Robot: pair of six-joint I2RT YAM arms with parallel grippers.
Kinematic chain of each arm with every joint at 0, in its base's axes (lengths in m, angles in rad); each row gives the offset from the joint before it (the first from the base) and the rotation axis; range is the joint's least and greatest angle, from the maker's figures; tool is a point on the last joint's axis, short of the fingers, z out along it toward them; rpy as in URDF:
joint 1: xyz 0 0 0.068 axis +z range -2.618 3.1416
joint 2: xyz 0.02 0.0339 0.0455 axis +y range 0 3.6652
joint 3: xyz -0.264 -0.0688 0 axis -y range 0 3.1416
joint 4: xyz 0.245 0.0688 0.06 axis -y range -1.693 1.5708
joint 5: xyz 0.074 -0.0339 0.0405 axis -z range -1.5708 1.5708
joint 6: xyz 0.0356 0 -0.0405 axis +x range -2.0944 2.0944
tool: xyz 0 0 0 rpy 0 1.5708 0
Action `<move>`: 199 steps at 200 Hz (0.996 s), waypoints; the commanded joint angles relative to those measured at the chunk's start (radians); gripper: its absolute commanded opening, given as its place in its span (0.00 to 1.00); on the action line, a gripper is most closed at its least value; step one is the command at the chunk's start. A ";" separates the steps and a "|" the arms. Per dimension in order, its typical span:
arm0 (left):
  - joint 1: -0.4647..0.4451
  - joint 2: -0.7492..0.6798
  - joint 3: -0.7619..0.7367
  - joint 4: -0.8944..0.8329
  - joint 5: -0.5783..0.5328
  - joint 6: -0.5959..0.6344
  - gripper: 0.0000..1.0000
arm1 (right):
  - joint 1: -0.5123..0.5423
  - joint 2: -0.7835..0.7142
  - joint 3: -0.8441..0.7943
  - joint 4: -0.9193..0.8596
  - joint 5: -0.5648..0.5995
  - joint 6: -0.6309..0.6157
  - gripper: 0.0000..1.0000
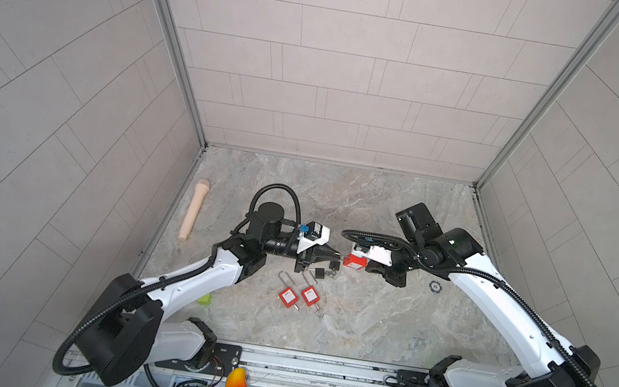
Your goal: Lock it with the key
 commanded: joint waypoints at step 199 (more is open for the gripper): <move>0.051 -0.055 -0.019 -0.012 -0.046 0.052 0.00 | -0.142 -0.065 -0.104 -0.050 0.069 -0.045 0.00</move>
